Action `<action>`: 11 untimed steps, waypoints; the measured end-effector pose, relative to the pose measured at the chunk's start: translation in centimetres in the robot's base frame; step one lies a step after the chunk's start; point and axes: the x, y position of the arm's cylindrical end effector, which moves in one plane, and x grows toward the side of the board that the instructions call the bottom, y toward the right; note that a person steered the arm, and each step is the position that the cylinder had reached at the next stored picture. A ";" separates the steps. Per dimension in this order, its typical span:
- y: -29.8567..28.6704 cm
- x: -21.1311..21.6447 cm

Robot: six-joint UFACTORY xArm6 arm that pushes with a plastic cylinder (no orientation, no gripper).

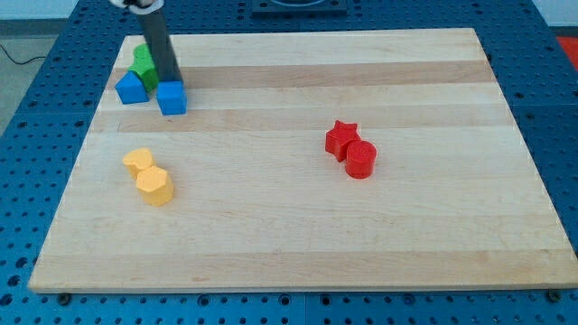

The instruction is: Push the blue cube into the blue triangle

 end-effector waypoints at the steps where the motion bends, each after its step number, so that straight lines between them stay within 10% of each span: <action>1: -0.5 2.7; 3: 10.7 3.9; 9: -0.1 9.7; 11: -3.0 5.7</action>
